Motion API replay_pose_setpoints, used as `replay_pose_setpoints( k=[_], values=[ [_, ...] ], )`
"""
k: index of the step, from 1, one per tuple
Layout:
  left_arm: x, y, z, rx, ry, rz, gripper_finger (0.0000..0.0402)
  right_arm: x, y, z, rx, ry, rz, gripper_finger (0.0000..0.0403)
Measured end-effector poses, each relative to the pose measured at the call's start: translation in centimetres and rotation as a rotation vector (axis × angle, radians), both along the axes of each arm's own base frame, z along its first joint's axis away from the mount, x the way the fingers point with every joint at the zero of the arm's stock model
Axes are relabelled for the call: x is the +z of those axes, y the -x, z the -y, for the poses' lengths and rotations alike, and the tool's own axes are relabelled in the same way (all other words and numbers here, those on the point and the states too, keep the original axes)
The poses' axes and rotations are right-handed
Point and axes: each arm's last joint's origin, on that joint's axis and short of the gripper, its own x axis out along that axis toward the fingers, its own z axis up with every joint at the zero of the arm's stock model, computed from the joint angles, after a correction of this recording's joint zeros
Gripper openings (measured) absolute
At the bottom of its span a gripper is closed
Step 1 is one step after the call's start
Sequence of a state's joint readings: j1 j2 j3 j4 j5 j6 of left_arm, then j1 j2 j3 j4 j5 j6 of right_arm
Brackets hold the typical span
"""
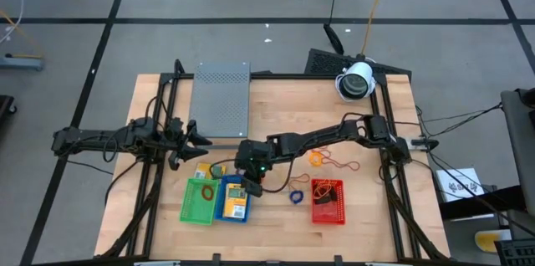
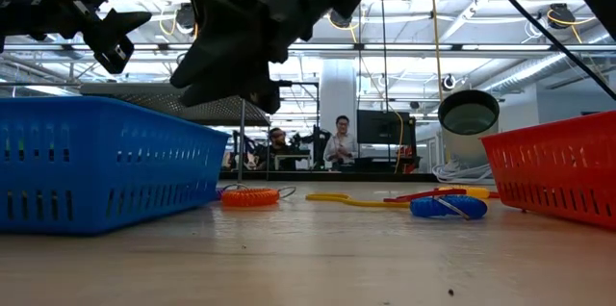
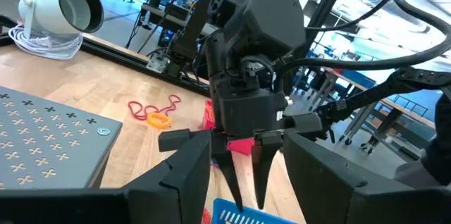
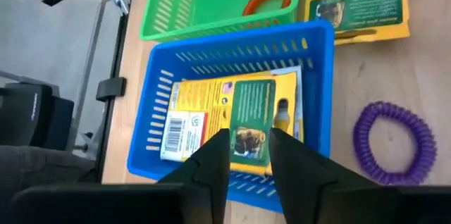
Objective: Pick & Place Office Desk Supplies
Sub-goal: Put the yellow spring rubberband into the green bin
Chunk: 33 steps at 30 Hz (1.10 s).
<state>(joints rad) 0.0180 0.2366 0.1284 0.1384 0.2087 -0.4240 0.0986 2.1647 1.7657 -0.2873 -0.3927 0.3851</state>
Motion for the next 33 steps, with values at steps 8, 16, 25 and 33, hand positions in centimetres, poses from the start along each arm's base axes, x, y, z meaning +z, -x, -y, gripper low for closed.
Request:
replay_pose_setpoints(
  k=[8,16,25,33],
  values=[
    [0.0,0.0,0.0,0.000,0.000,0.000,0.0186,1.8,-0.4,0.1,0.007,-0.005,0.132,0.0094],
    [0.0,0.0,0.0,0.000,0.001,0.000,0.0186,2.5,-0.9,0.2,-0.035,-0.058,0.198,0.0102],
    [0.0,0.0,0.0,0.000,0.001,0.000,0.0186,3.3,-0.7,0.7,0.076,0.089,0.298,0.0100],
    [0.0,0.0,0.0,0.000,0.000,0.000,0.0186,3.5,2.8,3.1,-0.084,0.060,0.180,0.0097]
  ],
)
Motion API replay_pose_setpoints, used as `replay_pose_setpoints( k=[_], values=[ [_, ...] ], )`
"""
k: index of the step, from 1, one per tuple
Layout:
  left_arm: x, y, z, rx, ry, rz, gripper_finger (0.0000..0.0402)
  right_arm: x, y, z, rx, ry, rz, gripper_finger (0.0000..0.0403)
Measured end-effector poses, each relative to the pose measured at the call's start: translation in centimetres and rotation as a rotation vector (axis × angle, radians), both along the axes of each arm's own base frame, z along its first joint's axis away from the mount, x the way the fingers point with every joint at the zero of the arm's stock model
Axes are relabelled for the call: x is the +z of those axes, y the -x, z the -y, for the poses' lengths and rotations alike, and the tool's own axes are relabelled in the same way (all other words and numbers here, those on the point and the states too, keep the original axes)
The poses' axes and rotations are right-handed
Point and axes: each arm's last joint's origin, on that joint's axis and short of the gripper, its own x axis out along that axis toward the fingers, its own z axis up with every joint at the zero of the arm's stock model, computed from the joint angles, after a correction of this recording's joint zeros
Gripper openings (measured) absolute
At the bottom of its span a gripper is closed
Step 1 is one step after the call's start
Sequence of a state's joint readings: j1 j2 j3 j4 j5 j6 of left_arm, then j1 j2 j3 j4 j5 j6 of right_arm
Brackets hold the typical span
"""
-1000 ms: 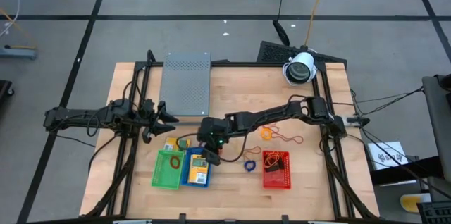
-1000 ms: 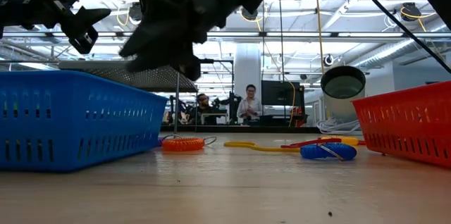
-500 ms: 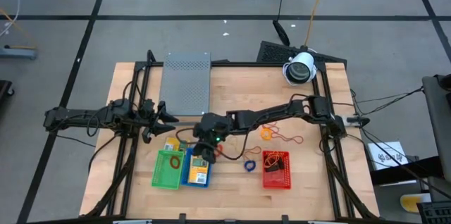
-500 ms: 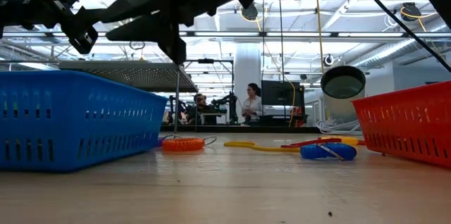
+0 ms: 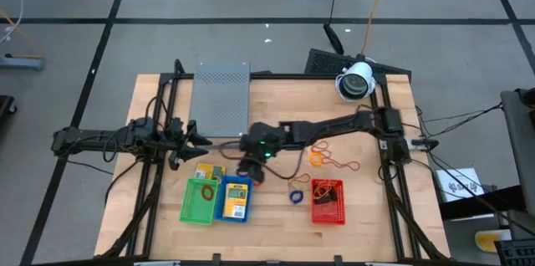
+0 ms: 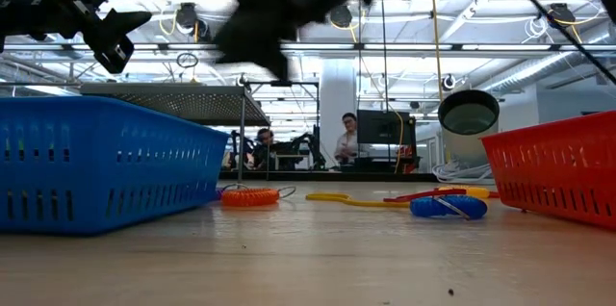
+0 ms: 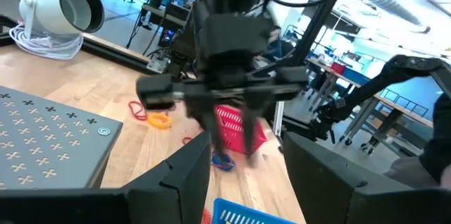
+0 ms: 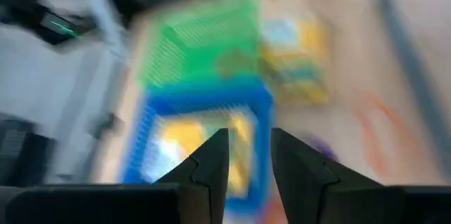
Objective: Pick & Place Office Desk Supplies
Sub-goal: Put the yellow spring rubberband into the green bin
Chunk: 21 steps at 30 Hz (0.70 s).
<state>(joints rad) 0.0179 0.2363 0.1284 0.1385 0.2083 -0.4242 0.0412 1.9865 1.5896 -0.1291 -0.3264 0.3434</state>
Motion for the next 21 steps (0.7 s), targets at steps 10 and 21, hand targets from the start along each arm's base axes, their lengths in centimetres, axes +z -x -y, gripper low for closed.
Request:
replay_pose_setpoints(
  k=[10,21],
  values=[
    [0.0,0.0,0.0,0.001,0.000,0.000,0.0186,0.4,12.2,1.8,-0.337,0.318,-0.131,0.0111],
    [0.0,0.0,0.0,0.001,0.001,0.000,0.0186,-0.9,20.2,2.0,-0.264,0.354,-0.422,0.0105]
  ],
)
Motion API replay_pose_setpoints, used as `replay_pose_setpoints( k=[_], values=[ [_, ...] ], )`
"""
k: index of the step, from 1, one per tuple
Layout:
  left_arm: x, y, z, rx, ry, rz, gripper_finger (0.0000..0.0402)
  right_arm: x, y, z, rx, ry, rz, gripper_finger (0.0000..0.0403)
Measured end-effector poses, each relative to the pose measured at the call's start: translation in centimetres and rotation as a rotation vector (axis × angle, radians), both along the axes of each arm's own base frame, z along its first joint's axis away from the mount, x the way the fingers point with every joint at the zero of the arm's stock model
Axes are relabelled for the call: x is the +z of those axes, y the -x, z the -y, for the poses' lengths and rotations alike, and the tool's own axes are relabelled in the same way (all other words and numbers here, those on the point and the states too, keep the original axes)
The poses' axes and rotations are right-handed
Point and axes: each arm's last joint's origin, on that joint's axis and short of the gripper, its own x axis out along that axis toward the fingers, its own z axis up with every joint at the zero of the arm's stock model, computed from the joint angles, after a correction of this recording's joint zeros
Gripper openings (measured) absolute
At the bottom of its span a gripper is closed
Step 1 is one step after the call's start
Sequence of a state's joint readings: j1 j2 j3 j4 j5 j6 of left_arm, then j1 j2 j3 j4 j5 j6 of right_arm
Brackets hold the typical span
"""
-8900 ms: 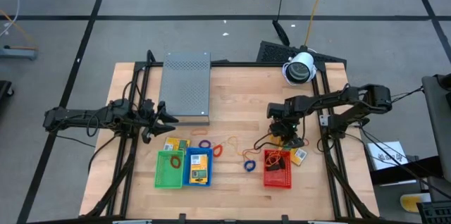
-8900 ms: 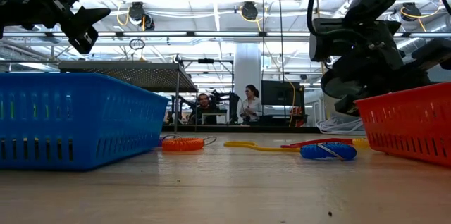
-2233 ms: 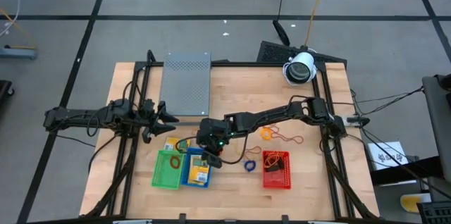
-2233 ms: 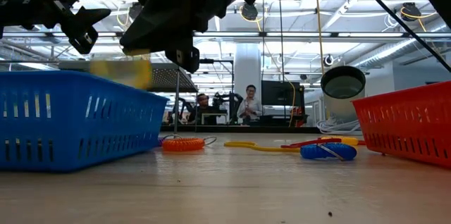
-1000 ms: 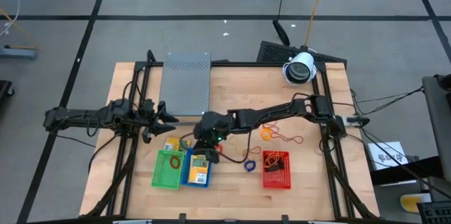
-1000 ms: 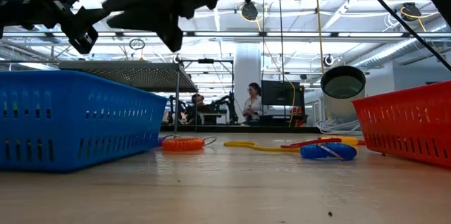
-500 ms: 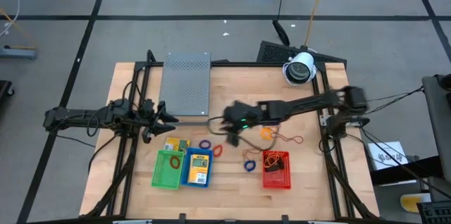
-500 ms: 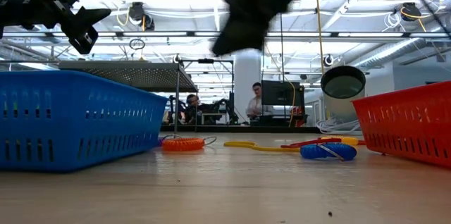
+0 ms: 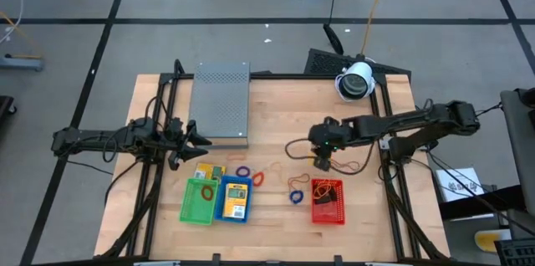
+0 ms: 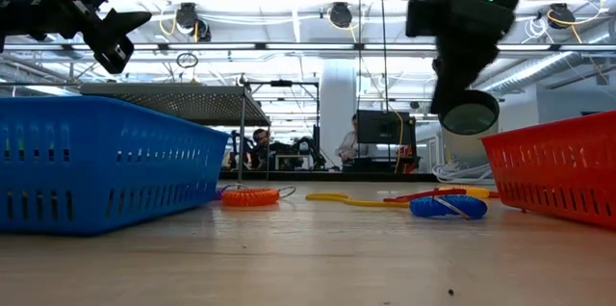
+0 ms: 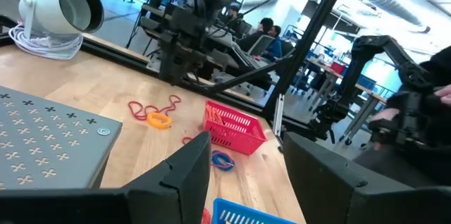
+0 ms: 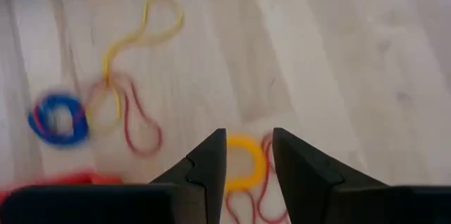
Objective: Pick & Place Office Desk Supplies
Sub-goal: Put the yellow spring rubberband into the green bin
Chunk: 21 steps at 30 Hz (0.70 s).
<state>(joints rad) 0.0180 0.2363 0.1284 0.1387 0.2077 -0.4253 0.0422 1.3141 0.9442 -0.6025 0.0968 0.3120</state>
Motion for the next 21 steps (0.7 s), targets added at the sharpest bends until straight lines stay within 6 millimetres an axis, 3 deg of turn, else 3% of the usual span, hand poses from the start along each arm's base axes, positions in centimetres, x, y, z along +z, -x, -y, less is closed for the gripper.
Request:
replay_pose_setpoints(
  k=[4,12,21],
  values=[
    [0.0,0.0,0.0,0.000,0.000,0.000,0.0186,-0.8,0.9,-0.3,0.189,0.023,-0.103,0.0105],
    [0.0,0.0,0.0,0.000,0.000,-0.001,0.0186,-2.9,-0.1,-1.0,0.591,0.075,-0.181,0.0104],
    [0.0,0.0,0.0,0.000,0.000,0.000,0.0186,-4.6,-1.3,-1.1,0.724,0.103,-0.193,0.0101]
  ],
)
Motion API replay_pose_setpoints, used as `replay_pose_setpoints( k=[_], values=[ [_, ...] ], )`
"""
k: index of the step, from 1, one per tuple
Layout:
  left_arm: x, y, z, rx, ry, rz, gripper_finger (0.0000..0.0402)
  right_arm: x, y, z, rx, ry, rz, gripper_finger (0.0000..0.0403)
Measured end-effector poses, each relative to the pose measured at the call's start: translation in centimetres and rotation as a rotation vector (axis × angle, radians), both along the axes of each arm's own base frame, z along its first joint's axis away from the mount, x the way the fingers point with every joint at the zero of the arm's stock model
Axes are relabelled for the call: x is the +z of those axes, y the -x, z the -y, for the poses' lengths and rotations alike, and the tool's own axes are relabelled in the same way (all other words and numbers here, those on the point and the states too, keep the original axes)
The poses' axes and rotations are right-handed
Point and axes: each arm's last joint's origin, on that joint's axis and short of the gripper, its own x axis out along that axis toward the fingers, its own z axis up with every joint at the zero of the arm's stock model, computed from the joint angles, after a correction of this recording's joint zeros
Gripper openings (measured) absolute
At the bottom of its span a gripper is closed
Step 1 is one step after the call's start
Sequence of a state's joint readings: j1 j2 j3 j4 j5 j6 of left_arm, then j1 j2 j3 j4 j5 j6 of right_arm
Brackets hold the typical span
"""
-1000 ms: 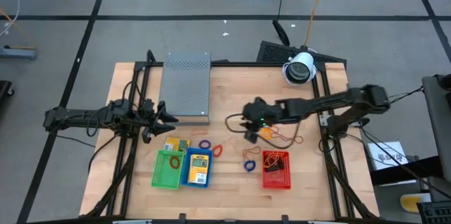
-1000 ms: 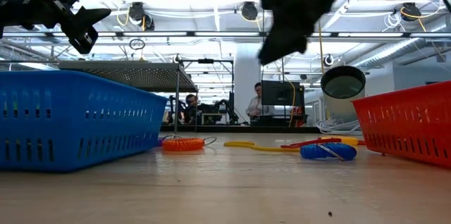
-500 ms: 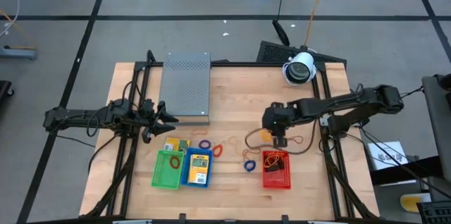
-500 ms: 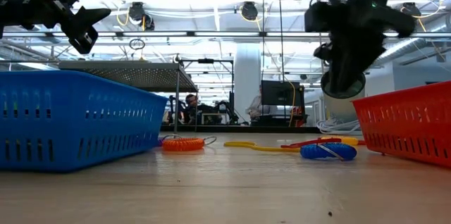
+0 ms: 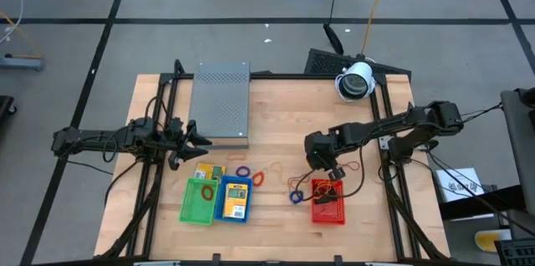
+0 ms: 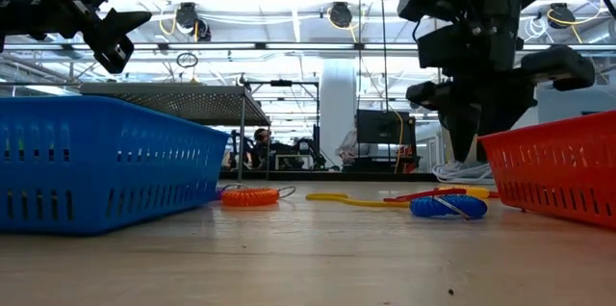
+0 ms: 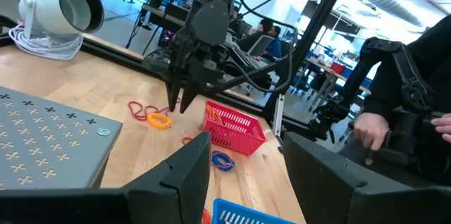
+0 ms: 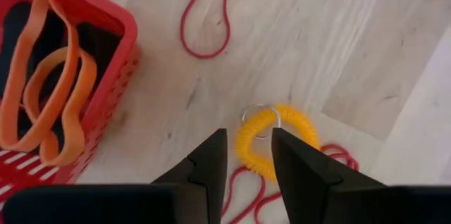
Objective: Pick & Place Office Desk Supplies
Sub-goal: Put the yellow spring rubberband into the green bin
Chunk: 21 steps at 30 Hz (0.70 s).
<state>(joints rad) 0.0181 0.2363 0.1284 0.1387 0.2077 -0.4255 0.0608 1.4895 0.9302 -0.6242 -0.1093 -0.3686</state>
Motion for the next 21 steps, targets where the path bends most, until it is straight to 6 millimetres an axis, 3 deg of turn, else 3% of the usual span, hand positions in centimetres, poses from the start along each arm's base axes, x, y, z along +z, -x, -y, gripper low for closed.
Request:
replay_pose_setpoints(
  k=[5,21],
  values=[
    [0.0,0.0,0.0,0.000,0.000,-0.001,0.0186,0.1,-0.2,0.2,-0.002,0.000,0.026,0.0100],
    [0.0,0.0,0.0,0.000,0.000,-0.001,0.0186,0.0,0.0,1.1,-0.283,-0.073,-0.025,0.0100]
  ],
)
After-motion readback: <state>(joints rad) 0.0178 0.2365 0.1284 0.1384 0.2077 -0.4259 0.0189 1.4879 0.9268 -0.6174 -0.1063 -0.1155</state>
